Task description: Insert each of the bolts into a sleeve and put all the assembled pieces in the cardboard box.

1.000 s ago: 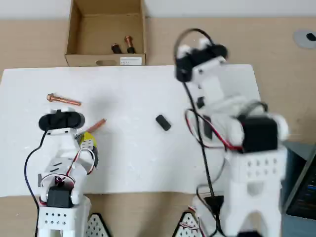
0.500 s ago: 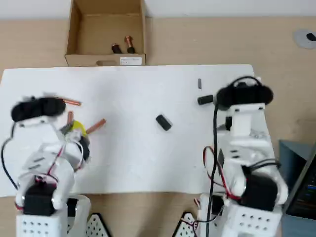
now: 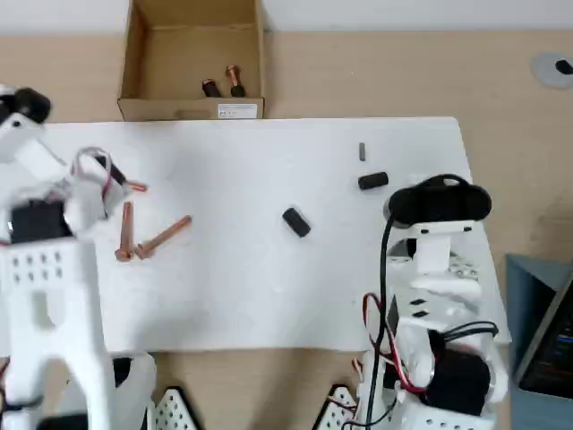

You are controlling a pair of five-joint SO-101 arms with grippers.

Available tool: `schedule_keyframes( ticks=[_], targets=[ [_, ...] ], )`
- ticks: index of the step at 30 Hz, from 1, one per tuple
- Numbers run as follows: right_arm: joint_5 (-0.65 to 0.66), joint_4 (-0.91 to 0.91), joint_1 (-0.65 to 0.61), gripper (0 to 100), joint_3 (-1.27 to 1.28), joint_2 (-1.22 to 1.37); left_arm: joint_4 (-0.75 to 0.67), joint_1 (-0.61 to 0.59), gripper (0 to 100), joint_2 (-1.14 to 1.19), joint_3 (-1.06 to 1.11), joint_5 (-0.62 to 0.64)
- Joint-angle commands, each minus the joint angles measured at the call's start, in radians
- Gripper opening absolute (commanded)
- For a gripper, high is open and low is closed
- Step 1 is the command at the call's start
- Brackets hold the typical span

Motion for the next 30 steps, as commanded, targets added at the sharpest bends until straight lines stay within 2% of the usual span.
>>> schedule_keyframes(
  ticks=[1,11,21,25,30],
  targets=[
    [-0.025,-0.021,0.016,0.9,0.005,-0.030,0.006,-0.060,0,0.128,-0.124,0.034],
    [-0.063,-0.020,0.016,0.9,0.004,-0.045,0.006,-0.084,0,0.458,-0.265,0.143],
    [-0.063,-0.020,0.016,0.9,0.004,-0.045,0.031,-0.078,0,0.733,-0.499,0.181],
    [-0.063,-0.015,0.016,0.9,0.002,-0.045,0.089,-0.081,0,0.832,-0.591,0.201],
    [-0.063,-0.008,0.015,0.9,0.001,-0.045,0.147,-0.084,8,0.943,-0.707,0.245]
  ],
)
